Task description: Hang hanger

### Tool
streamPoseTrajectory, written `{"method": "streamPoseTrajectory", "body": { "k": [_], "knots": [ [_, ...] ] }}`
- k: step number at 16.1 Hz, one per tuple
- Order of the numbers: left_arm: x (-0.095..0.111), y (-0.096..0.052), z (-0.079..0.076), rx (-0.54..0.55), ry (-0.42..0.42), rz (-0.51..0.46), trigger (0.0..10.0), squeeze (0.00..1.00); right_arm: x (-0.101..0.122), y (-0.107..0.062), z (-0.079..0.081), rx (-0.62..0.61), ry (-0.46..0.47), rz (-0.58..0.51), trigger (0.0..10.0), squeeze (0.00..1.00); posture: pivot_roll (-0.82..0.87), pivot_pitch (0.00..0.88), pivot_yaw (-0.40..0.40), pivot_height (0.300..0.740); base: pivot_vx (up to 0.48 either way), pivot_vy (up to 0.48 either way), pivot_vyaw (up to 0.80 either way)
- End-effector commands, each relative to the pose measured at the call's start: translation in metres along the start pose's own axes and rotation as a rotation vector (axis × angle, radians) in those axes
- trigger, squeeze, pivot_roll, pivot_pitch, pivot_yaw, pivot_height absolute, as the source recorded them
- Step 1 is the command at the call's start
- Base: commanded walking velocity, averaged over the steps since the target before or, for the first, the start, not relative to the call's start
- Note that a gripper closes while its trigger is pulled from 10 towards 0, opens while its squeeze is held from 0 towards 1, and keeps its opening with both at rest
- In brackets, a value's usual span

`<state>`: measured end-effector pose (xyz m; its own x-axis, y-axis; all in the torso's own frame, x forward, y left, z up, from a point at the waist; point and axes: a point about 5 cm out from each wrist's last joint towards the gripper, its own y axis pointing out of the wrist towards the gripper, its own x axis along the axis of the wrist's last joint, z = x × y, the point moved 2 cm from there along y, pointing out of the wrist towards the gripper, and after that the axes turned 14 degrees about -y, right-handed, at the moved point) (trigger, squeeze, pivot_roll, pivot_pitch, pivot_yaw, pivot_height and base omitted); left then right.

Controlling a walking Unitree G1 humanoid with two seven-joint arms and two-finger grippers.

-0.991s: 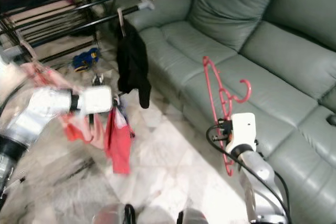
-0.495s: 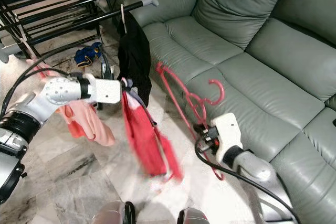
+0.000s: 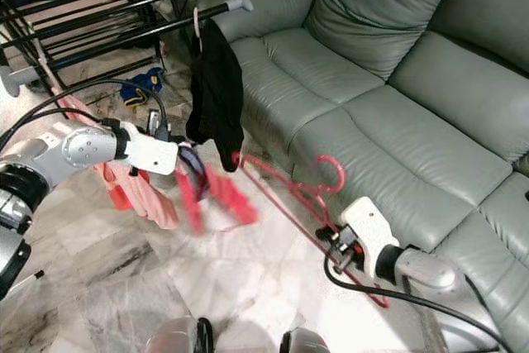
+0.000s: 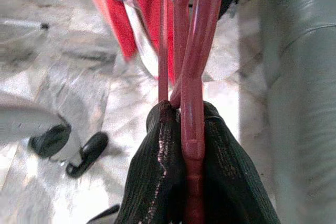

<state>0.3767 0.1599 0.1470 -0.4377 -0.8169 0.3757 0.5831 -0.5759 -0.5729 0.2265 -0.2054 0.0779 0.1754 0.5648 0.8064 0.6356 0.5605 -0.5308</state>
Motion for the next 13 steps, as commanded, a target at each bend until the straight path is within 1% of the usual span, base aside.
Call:
{"method": "streamPoseTrajectory", "body": {
  "k": [1,2,3,4,5,6,7,8,9,10,11,12,13],
  "knots": [
    [0.007,-0.002,0.012,0.028,0.038,-0.021,10.0,0.0,0.004,0.001,0.002,0.039,-0.008,-0.019,10.0,0.0,-0.03,0.054,0.031,0.74,0.0,0.0,0.0],
    [0.01,0.0,0.012,0.026,0.044,-0.036,10.0,0.0,0.005,0.0,0.005,0.089,-0.01,-0.022,10.0,0.0,-0.03,0.049,0.029,0.74,0.0,0.0,0.0],
    [0.011,0.001,0.011,0.027,0.041,-0.045,10.0,0.0,0.004,0.0,0.007,0.111,-0.02,-0.013,10.0,0.0,-0.03,0.049,0.029,0.74,0.0,0.0,0.0],
    [0.011,0.002,0.011,0.029,0.008,-0.051,10.0,0.0,0.004,-0.001,0.01,0.136,-0.013,-0.013,10.0,0.0,-0.03,0.046,0.026,0.74,0.0,0.0,0.0],
    [0.011,0.003,0.011,0.031,-0.002,-0.052,10.0,0.0,0.004,-0.001,0.01,0.141,-0.01,-0.014,10.0,0.0,-0.03,0.046,0.026,0.74,0.0,0.0,0.0],
    [0.009,0.003,0.012,0.039,-0.063,-0.047,10.0,0.0,0.005,-0.003,0.014,0.174,-0.009,-0.014,10.0,0.0,-0.03,0.044,0.026,0.74,0.0,0.0,0.0],
    [0.004,0.005,0.015,0.072,-0.159,-0.017,10.0,0.0,0.006,-0.003,0.015,0.183,-0.017,-0.024,10.0,0.0,-0.03,0.044,0.026,0.74,0.0,0.0,0.0],
    [0.002,0.006,0.016,0.08,-0.191,-0.002,10.0,0.0,0.006,-0.003,0.015,0.184,-0.008,-0.028,10.0,0.0,-0.03,0.044,0.026,0.74,0.0,0.0,0.0],
    [-0.007,0.011,0.012,0.09,-0.381,0.043,10.0,0.0,0.01,-0.002,0.018,0.208,-0.007,-0.042,10.0,0.0,-0.03,0.044,0.026,0.74,0.0,0.0,0.0],
    [-0.007,0.012,0.011,0.094,-0.415,0.046,10.0,0.0,0.011,-0.001,0.019,0.215,-0.005,-0.045,10.0,0.0,-0.03,0.04,0.026,0.74,0.0,0.0,0.0],
    [-0.015,0.015,0.013,0.18,-0.54,0.096,10.0,0.0,0.012,-0.001,0.02,0.231,-0.022,-0.04,10.0,0.0,-0.03,0.04,0.026,0.74,0.0,0.0,0.0],
    [-0.023,0.016,0.012,0.243,-0.671,0.131,10.0,0.0,0.012,-0.001,0.02,0.234,-0.024,-0.038,10.0,0.0,-0.03,0.04,0.026,0.74,0.0,0.0,0.0],
    [-0.029,0.016,0.013,0.324,-0.813,0.15,10.0,0.0,0.012,-0.001,0.02,0.232,-0.04,-0.034,10.0,0.0,-0.04,0.039,0.028,0.74,0.0,0.0,0.0]
  ]
}}
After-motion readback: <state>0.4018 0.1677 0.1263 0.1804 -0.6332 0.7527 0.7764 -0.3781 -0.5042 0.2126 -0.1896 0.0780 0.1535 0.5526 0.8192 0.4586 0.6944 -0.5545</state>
